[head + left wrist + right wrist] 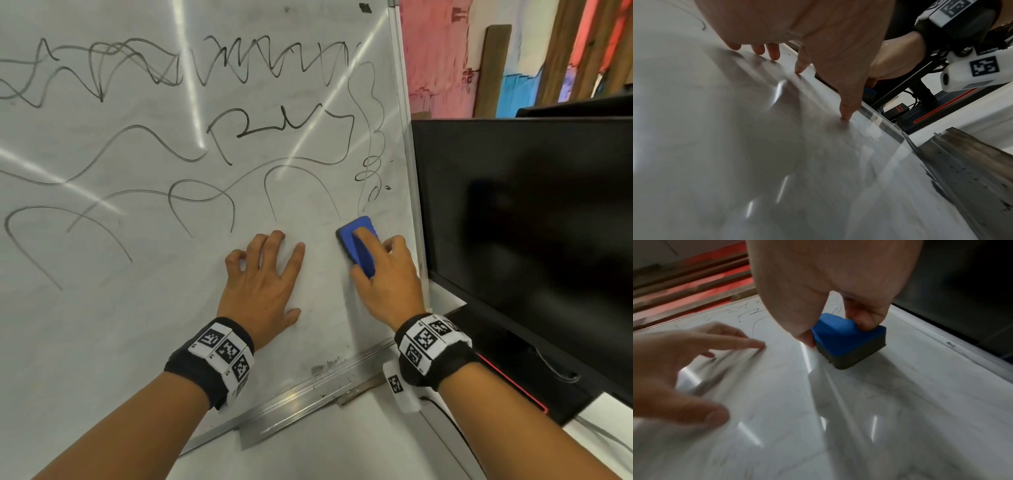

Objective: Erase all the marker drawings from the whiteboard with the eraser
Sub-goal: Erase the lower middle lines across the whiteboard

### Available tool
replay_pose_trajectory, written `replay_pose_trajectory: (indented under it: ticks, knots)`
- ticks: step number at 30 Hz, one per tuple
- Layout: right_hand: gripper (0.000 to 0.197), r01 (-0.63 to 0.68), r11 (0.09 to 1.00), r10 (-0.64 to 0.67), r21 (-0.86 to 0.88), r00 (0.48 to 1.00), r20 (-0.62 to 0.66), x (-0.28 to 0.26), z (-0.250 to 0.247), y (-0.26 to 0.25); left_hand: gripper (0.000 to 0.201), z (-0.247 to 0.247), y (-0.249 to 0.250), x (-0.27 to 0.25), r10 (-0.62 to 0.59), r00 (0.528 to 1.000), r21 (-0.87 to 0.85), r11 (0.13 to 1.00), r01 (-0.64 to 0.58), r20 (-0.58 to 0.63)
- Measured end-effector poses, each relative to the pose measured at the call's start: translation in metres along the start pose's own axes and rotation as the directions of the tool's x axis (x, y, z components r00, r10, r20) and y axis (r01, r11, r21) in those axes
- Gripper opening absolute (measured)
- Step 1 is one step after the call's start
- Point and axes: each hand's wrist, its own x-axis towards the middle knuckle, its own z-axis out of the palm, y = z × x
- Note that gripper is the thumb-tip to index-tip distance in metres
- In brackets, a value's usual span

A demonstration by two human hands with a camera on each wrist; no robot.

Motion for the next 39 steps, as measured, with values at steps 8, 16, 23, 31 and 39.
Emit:
replay_pose_trajectory:
  ticks: [8,16,23,31,39]
  knots:
    - [0.060,-0.023,0.998,0.024,0.051,1.000,-0.020,0.000,0.000,-0.021,0.108,0.001,-0.025,-0.027,-0.016,1.000,-0.020,1.000,0.016,-0.013]
    - [0.061,-0.017,0.995,0.020,0.095,0.999,-0.035,0.003,0.011,-0.054,0.109,-0.002,-0.044,-0.043,-0.046,0.999,-0.026,0.999,0.046,-0.026]
    - [0.061,-0.154,0.970,0.182,0.186,0.973,-0.143,0.021,0.005,-0.063,0.107,-0.003,-0.069,-0.071,-0.066,0.998,-0.031,0.997,0.065,-0.013]
    - [0.062,-0.169,0.971,0.195,0.169,0.969,-0.152,0.025,0.004,-0.049,0.104,-0.002,-0.074,-0.080,-0.060,0.998,-0.034,0.998,0.060,-0.004]
    - [0.059,-0.137,0.988,0.143,0.069,0.985,-0.097,0.028,-0.005,-0.022,0.106,-0.012,-0.058,-0.044,0.028,0.999,-0.018,0.999,-0.029,-0.021]
